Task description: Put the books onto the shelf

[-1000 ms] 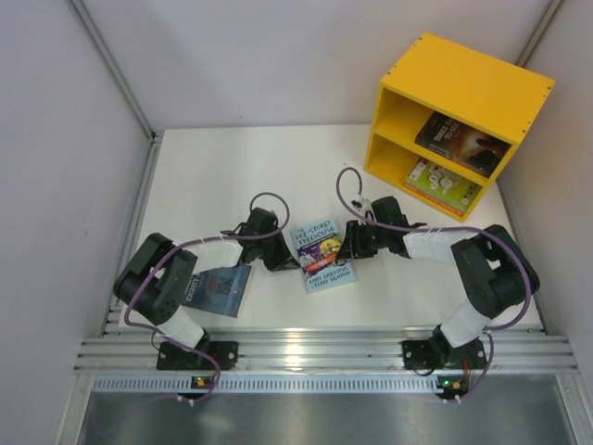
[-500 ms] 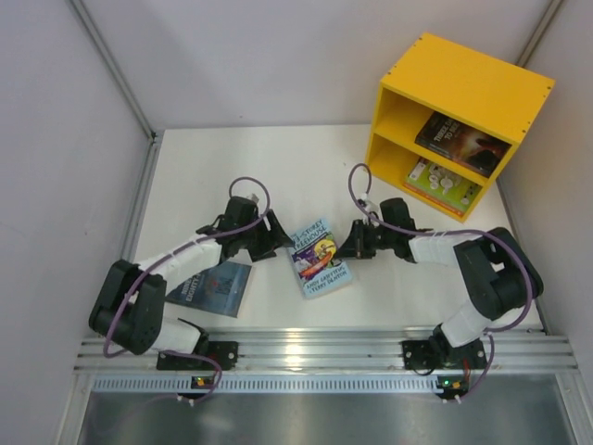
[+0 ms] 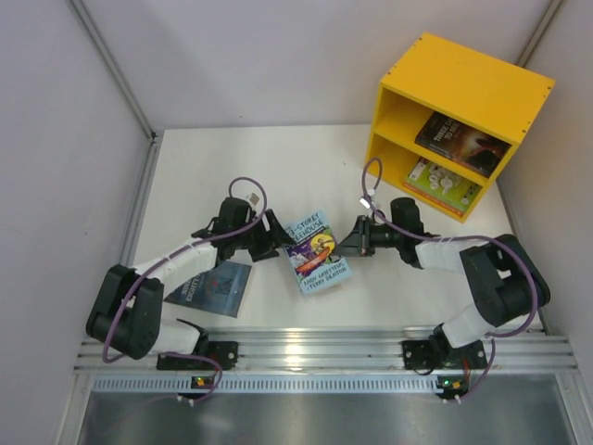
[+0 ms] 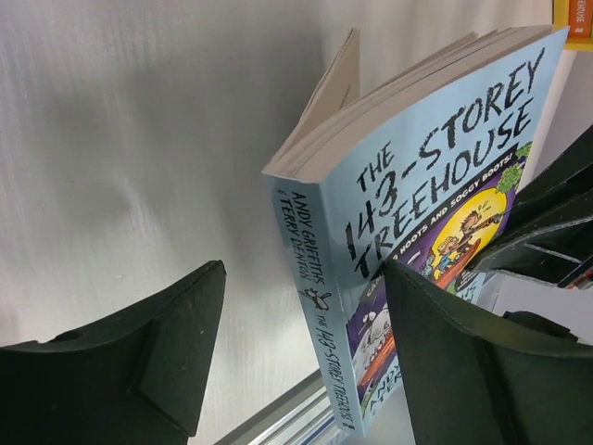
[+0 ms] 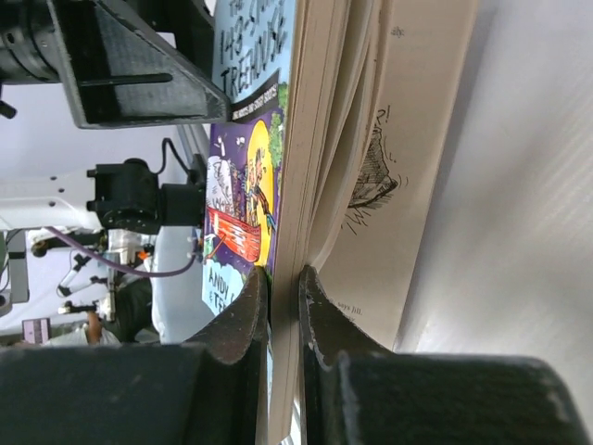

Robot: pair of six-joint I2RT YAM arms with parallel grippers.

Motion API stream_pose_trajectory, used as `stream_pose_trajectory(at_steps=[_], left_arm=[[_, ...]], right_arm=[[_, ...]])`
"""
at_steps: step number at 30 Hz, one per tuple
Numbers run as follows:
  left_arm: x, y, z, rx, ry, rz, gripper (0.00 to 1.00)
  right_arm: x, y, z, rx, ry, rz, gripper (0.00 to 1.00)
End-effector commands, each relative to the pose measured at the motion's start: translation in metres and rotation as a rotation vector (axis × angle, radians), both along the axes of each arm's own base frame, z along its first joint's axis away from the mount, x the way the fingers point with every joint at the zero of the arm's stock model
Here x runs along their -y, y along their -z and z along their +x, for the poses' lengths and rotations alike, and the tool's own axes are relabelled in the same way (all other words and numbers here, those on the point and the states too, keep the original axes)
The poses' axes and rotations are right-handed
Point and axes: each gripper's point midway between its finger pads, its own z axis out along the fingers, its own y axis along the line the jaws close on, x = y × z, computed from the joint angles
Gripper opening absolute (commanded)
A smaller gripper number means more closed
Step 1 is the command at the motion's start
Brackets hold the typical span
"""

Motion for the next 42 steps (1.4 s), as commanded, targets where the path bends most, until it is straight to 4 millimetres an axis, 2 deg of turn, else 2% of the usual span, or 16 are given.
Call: stream_pose_trajectory(at_steps=[1, 7, 9, 11, 13, 14, 16, 17, 19, 20, 22, 25, 29, 35, 39, 42], left_arm=[[0.007, -0.012, 0.008, 0.066, 0.019, -0.048, 0.73], [0.020, -0.007, 0.015, 0.056, 0.041, -0.110, 0.62], [0.021, -0.006, 0.017, 0.050, 0.038, -0.115, 0.39], [0.023, -0.009, 0.020, 0.041, 0.037, -0.120, 0.12], [0.028, -0.015, 0.021, 0.034, 0.038, -0.141, 0.01], [0.028, -0.017, 0.023, 0.035, 0.022, -0.143, 0.00], [0.033, -0.027, 0.023, 0.030, -0.003, -0.150, 0.00], [0.028, -0.020, 0.025, -0.011, -0.063, -0.111, 0.00], [0.030, -0.024, 0.026, -0.035, -0.103, -0.065, 0.00], [0.029, -0.022, 0.026, -0.052, -0.126, -0.035, 0.00], [0.029, -0.024, 0.028, -0.055, -0.171, 0.021, 0.00], [0.035, -0.030, 0.030, -0.081, -0.205, 0.015, 0.00], [0.045, -0.035, 0.032, -0.113, -0.205, 0.001, 0.00], [0.060, -0.041, 0.034, -0.143, -0.202, -0.014, 0.00], [0.070, -0.043, 0.031, -0.160, -0.194, -0.030, 0.00], [0.072, -0.043, 0.030, -0.164, -0.193, -0.030, 0.00]], right_arm=[[-0.006, -0.042, 0.003, 0.137, -0.055, 0.124, 0.00], [-0.004, -0.026, 0.003, 0.112, -0.060, 0.073, 0.00], [0.000, -0.012, 0.003, 0.088, -0.045, 0.016, 0.05], [0.009, 0.006, 0.010, 0.038, 0.017, -0.091, 0.24], [0.015, 0.009, 0.019, 0.061, 0.056, -0.164, 0.42], [0.027, 0.022, 0.022, 0.024, 0.120, -0.258, 0.62], [0.038, 0.013, 0.035, 0.068, 0.192, -0.352, 0.76], [0.054, 0.022, 0.038, 0.059, 0.265, -0.474, 0.78], [0.063, -0.001, 0.051, 0.132, 0.356, -0.553, 0.85], [0.069, -0.001, 0.050, 0.157, 0.398, -0.646, 0.86], [0.059, -0.030, 0.054, 0.242, 0.432, -0.666, 0.85], [0.029, -0.059, 0.044, 0.403, 0.414, -0.722, 0.82], [-0.020, -0.084, 0.013, 0.639, 0.296, -0.740, 0.79], [-0.050, -0.081, -0.012, 0.833, 0.222, -0.861, 0.74], [-0.063, -0.065, -0.022, 0.930, 0.170, -0.993, 0.71], [-0.060, -0.047, -0.022, 0.970, 0.158, -1.113, 0.68]])
